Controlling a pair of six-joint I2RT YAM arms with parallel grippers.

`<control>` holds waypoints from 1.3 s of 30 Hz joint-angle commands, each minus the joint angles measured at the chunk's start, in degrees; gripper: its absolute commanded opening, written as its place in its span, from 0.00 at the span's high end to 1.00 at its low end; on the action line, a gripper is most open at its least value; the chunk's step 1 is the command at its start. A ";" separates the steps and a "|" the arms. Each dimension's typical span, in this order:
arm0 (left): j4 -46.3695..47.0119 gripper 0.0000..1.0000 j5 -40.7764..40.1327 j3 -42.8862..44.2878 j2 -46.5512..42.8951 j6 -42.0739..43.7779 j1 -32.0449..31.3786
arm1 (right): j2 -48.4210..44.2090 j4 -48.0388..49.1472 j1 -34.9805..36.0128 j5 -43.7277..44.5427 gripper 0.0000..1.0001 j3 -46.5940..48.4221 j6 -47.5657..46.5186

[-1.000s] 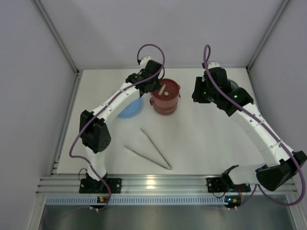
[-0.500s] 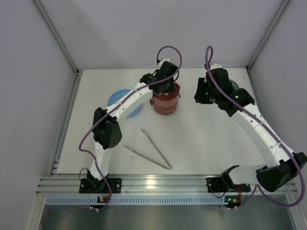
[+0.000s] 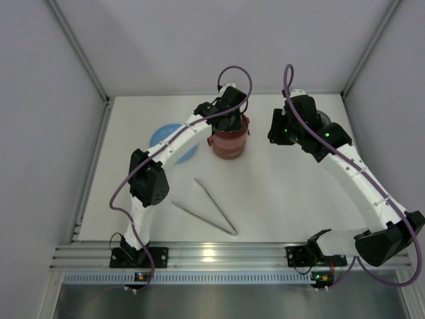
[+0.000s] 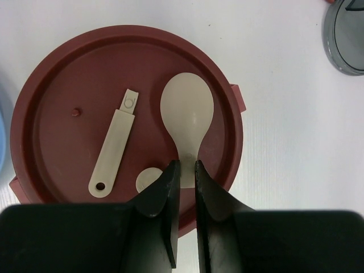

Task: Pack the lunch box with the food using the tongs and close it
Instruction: Place the utensils in the packing box.

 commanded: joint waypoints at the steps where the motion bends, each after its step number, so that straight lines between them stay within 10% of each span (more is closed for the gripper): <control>1: -0.35 1.00 0.31 -0.43 -1.63 -0.21 -0.36 | -1.27 2.35 -0.81 -0.47 0.70 -0.19 0.42; 14: 0.35 0.97 -0.13 -3.95 -4.54 -0.47 -0.45 | -1.53 3.06 -0.81 -1.78 0.70 -1.42 0.94; 39: 3.17 0.55 1.36 -2.55 -6.12 4.09 -0.54 | -1.44 3.06 -0.81 -1.61 0.70 -1.24 0.77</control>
